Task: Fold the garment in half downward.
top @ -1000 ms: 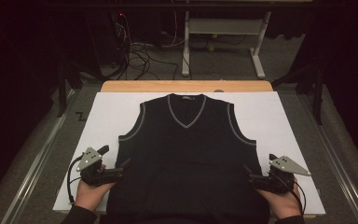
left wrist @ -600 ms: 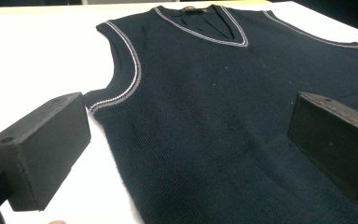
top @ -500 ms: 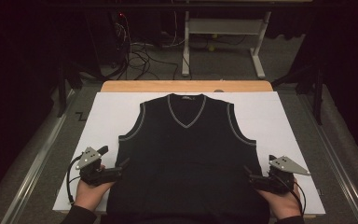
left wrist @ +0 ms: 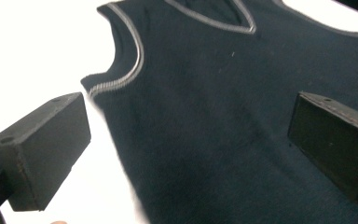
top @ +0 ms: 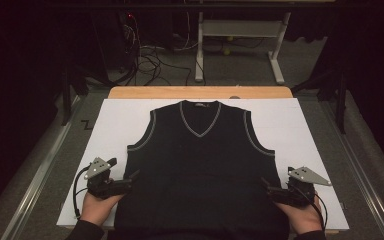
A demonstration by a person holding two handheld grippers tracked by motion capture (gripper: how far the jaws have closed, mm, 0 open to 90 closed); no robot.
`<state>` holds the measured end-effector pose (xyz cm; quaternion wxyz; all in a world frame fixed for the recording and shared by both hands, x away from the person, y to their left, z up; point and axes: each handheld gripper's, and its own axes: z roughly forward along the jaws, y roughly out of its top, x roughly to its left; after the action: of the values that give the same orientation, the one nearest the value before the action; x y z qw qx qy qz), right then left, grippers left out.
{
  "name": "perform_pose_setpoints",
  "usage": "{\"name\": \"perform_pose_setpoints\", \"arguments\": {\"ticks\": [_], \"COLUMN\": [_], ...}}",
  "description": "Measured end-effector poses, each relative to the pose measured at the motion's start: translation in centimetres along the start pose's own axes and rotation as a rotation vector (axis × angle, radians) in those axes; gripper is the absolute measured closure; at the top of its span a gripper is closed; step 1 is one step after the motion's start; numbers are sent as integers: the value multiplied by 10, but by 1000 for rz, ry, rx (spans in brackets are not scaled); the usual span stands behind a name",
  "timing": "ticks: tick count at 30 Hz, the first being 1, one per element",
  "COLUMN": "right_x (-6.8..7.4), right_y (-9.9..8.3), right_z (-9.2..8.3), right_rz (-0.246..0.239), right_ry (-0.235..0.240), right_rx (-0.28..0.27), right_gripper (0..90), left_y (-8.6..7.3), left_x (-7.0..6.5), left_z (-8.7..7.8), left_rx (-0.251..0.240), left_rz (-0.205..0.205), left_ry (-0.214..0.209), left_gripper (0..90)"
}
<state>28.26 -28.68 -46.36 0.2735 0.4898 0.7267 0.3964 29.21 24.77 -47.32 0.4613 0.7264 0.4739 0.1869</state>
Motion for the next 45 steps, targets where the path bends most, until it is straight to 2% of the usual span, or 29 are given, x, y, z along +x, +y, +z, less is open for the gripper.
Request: {"name": "perform_pose_setpoints", "arguments": {"ticks": [1, 2, 4, 6, 8, 10, 11, 13, 14, 15, 25, 29, 31, 37, 38, 41, 42, 45], "right_x": [0, 0, -1, -3, -4, -6, -7, -9, -9, -12, -27, -29, -26, -18, -16, -15, -14, -12], "right_y": [1, 1, 2, 3, 5, 6, 7, 9, 9, 10, 17, 18, 18, 17, 17, 17, 17, 17], "right_z": [1, 1, 4, 6, 9, 10, 12, 14, 14, 18, 37, 39, 39, 37, 37, 38, 38, 39], "right_rz": [6, 6, 7, 13, 19, 25, 25, 31, 31, 38, 48, 51, 39, -6, -12, -18, -22, -34], "right_ry": [0, 0, -4, -3, -9, -12, -9, -12, -12, -20, -7, -4, 7, 12, 16, 21, 28, 40], "right_rx": [10, 10, 23, 32, 50, 61, 64, 76, 76, 93, 186, 200, 203, 209, 211, 208, 206, 205], "right_gripper": [35, 35, 57, 84, 98, 128, 147, 168, 168, 197, 404, 434, 471, 572, 627, 673, 726, 812], "left_y": [0, 0, 1, 1, 1, 1, 1, 1, 1, 0, 5, 5, 4, 5, 5, 5, 5, 5], "left_x": [0, 0, 1, 3, 6, 7, 9, 10, 11, 12, 7, 7, 7, 9, 10, 10, 10, 10], "left_z": [3, 3, 6, 11, 13, 14, 14, 14, 14, 16, 25, 26, 25, 25, 25, 25, 25, 26], "left_rx": [25, 25, 56, 120, 164, 182, 203, 208, 219, 252, 269, 263, 261, 256, 256, 256, 255, 251], "left_rz": [12, 12, 12, -5, -15, -24, -44, -52, -61, -66, -10, -6, -9, -26, -43, -46, -42, -41], "left_ry": [20, 20, 29, 60, 64, 64, 64, 61, 61, 65, 125, 115, 93, 72, 67, 69, 66, 50], "left_gripper": [0, 0, 0, 0, 0, 38, 56, 134, 134, 146, 395, 456, 522, 615, 626, 652, 670, 721]}}
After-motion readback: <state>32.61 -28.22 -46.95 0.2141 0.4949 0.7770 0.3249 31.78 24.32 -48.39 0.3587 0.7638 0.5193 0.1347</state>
